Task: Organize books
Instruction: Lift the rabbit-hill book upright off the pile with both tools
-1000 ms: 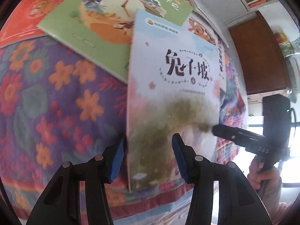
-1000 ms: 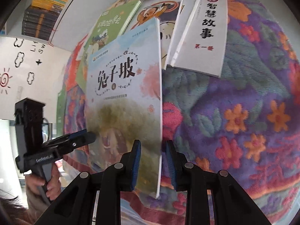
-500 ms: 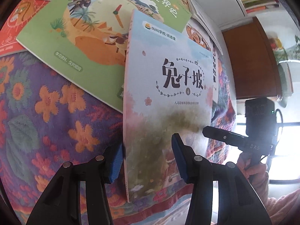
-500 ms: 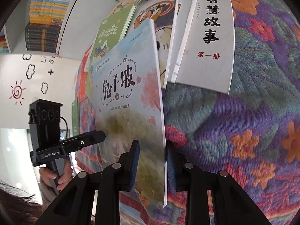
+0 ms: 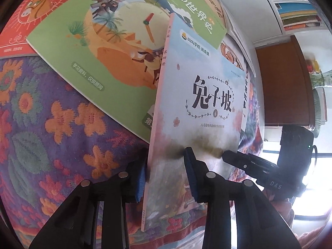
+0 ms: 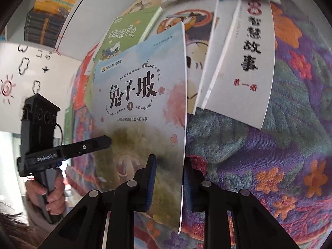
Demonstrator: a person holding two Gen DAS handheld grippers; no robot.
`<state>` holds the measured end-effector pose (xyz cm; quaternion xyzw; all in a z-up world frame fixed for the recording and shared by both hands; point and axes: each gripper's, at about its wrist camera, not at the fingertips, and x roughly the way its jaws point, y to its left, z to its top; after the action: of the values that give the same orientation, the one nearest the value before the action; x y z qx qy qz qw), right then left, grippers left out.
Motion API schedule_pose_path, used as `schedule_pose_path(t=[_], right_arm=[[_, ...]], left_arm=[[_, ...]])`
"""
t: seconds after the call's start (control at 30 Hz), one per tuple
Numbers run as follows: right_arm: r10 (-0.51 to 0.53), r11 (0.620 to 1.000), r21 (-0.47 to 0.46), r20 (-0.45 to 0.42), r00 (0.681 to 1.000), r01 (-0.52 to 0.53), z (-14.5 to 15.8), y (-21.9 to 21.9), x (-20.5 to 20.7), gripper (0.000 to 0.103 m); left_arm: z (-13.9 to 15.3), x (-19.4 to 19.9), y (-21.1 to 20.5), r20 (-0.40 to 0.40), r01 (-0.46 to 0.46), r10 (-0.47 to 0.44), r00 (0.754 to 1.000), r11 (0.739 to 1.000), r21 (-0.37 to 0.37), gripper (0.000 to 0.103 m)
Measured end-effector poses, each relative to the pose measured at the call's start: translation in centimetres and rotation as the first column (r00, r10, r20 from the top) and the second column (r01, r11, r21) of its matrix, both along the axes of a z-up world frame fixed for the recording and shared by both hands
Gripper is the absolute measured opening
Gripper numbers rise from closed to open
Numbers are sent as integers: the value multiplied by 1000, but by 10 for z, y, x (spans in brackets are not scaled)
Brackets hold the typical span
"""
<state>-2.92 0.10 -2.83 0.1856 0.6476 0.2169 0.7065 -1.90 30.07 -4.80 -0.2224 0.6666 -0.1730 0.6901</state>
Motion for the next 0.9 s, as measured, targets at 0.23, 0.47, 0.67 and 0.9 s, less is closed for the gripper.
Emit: schedule_pose_path(t=[0.23,0.47,0.67,0.9], right_arm=[[-30,1000,-6,2,1000,30,0,-7,-2,23],[-65,997,-39,24,998,66,6,6,-7,24],[-53,994,-84,116,992,63,36,20,-18,11],[-48,992,-107,162,986,66,52,31,-25,7]], left_arm=[[0,-3,-12,21,7,-8,1000,999,47,34],[1,-5,-27,45,-11,8,999,997,72,34],[14,-9,-54,93,71,-89,992,980,184,32],[26,-14,-70,136,112,-150,979,962,248,32]])
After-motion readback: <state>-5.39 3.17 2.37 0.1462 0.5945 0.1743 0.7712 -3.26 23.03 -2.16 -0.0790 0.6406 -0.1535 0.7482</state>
